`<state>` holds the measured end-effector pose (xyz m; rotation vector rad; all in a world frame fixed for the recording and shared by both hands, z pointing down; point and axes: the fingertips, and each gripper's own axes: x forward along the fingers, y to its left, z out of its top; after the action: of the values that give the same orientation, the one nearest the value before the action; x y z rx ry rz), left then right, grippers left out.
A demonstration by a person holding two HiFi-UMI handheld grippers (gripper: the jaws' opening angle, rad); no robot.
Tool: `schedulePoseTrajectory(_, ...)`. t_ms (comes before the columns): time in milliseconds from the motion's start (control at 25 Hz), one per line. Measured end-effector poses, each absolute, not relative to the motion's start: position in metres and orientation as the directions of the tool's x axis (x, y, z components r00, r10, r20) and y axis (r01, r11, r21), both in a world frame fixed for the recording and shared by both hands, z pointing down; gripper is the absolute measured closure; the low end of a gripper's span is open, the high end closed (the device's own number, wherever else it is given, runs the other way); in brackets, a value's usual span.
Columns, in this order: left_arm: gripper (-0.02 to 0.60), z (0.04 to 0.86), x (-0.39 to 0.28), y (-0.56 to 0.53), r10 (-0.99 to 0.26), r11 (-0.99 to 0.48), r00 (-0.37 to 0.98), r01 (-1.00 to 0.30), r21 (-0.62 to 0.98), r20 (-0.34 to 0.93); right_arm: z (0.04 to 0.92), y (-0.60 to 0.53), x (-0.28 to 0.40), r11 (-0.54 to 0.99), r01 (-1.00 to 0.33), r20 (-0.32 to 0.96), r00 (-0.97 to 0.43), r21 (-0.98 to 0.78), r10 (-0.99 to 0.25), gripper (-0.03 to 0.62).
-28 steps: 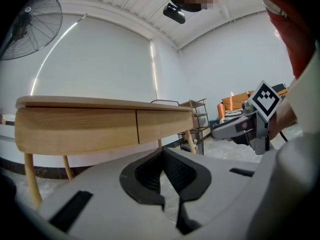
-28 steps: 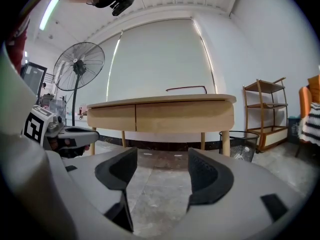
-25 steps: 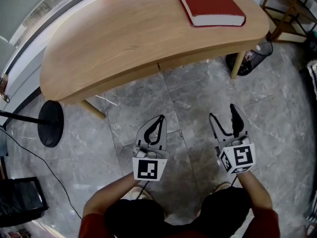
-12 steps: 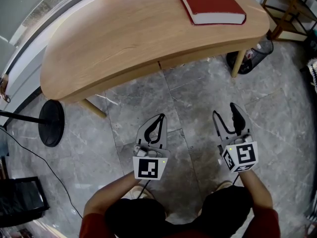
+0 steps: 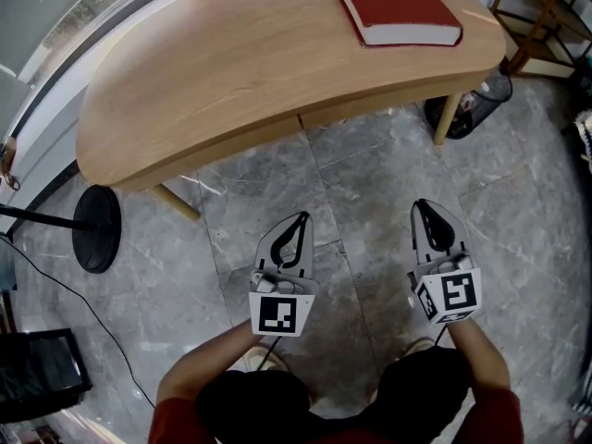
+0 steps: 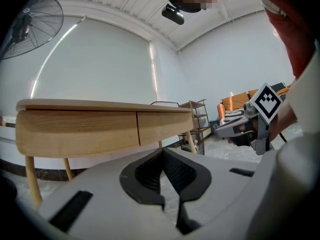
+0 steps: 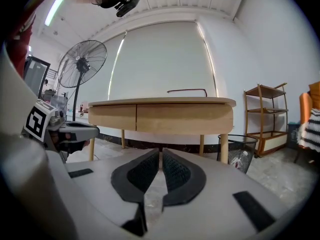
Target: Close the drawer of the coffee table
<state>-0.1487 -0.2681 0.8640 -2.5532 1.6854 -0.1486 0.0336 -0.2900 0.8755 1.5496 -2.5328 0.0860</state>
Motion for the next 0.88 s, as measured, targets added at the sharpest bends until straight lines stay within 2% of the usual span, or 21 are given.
schedulePoseTrajectory(160, 0.574, 0.863, -0.15, -0.268, -0.92, -0.392, 0.391, -0.912, -0.12, 0.033, 0.875, -0.288, 0.029, 0.479, -0.877, 0.173, -0.465, 0.043, -0.868, 0.595)
schedulePoseTrajectory(640, 0.574, 0.862, -0.152, -0.269, -0.912, -0.41, 0.41, -0.904, -0.118, 0.029, 0.877, -0.288, 0.034, 0.46, -0.886, 0.196, -0.442, 0.056, -0.876, 0.595)
schedulePoseTrajectory(880, 0.574, 0.81, -0.156, -0.279, -0.899, -0.438, 0.439, -0.894, -0.097, 0.014, 0.837, -0.289, 0.03, 0.448, -0.89, 0.23, -0.42, 0.085, -0.878, 0.595)
